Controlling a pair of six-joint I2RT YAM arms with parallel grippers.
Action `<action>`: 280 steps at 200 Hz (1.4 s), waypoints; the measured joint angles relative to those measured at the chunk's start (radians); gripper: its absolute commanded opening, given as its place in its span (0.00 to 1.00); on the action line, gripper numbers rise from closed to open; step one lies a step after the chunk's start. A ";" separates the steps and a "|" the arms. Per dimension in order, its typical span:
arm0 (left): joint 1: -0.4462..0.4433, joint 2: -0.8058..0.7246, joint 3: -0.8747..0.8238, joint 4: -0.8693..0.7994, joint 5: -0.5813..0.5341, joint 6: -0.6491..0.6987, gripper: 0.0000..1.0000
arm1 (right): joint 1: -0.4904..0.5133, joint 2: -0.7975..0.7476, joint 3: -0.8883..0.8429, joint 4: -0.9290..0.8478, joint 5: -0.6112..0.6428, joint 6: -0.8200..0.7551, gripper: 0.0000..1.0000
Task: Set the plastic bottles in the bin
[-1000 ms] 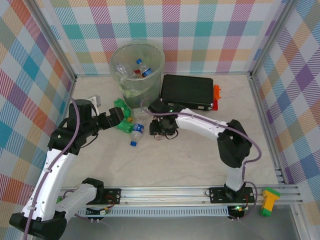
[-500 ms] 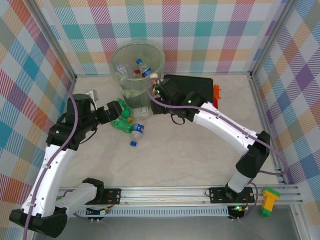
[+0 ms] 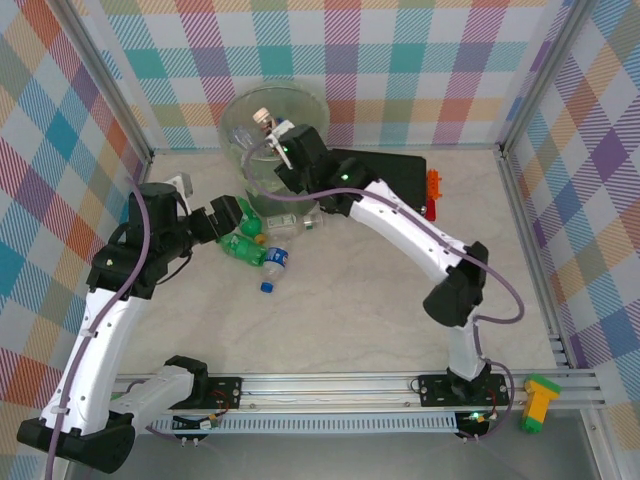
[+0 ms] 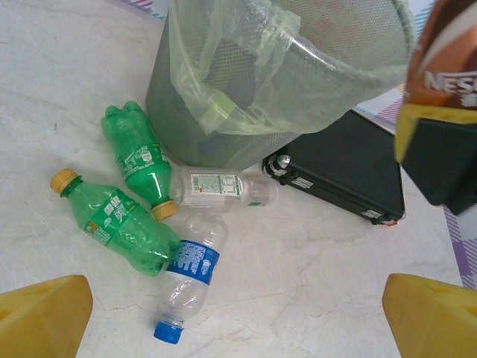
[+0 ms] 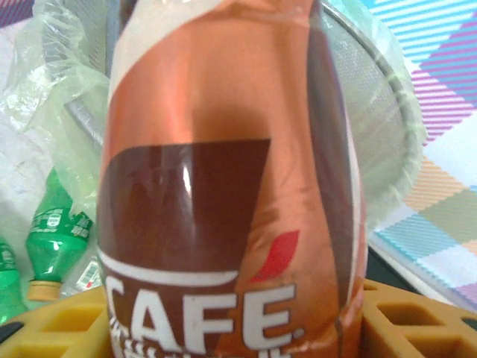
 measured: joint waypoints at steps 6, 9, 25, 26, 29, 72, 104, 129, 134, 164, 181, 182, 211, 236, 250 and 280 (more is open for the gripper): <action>0.000 0.002 0.004 -0.005 0.000 -0.003 0.99 | -0.003 0.023 0.026 0.008 -0.001 -0.019 0.58; 0.000 0.003 0.006 -0.009 0.000 -0.003 1.00 | -0.004 0.033 0.040 0.012 0.000 -0.026 0.58; 0.000 0.004 0.010 -0.022 0.000 -0.008 1.00 | -0.016 0.088 0.114 0.029 -0.002 -0.068 0.58; 0.000 0.004 0.010 -0.023 0.000 -0.008 1.00 | -0.017 0.090 0.118 0.030 -0.002 -0.068 0.58; 0.000 0.004 0.011 -0.026 -0.001 -0.008 1.00 | -0.020 0.100 0.135 0.031 -0.002 -0.075 0.58; 0.000 0.004 0.040 -0.049 -0.015 -0.011 1.00 | -0.061 0.184 0.296 0.069 -0.026 -0.116 0.57; 0.000 0.004 0.050 -0.066 -0.026 -0.014 1.00 | -0.086 0.213 0.333 0.140 -0.040 -0.127 0.57; 0.000 0.007 0.052 -0.068 -0.030 -0.024 0.99 | -0.109 0.257 0.355 0.187 -0.050 -0.126 0.57; 0.000 0.008 0.052 -0.068 -0.031 -0.027 1.00 | -0.115 0.266 0.356 0.196 -0.053 -0.126 0.57; 0.000 0.012 0.056 -0.071 -0.037 -0.038 1.00 | -0.143 0.317 0.367 0.224 -0.079 -0.119 0.56; 0.000 0.017 0.063 -0.075 -0.042 -0.041 0.99 | -0.160 0.340 0.378 0.227 -0.092 -0.115 0.56; 0.000 0.017 0.064 -0.075 -0.042 -0.042 1.00 | -0.161 0.340 0.379 0.227 -0.093 -0.115 0.56; 0.000 0.017 0.065 -0.076 -0.051 -0.052 1.00 | -0.181 0.348 0.384 0.228 -0.111 -0.108 0.56; 0.000 0.018 0.065 -0.076 -0.053 -0.059 1.00 | -0.198 0.348 0.390 0.230 -0.115 -0.098 0.58; 0.000 0.021 0.065 -0.076 -0.053 -0.060 0.99 | -0.201 0.348 0.390 0.232 -0.118 -0.096 0.61; 0.000 0.028 0.065 -0.075 -0.053 -0.063 1.00 | -0.200 0.348 0.390 0.233 -0.130 -0.087 0.84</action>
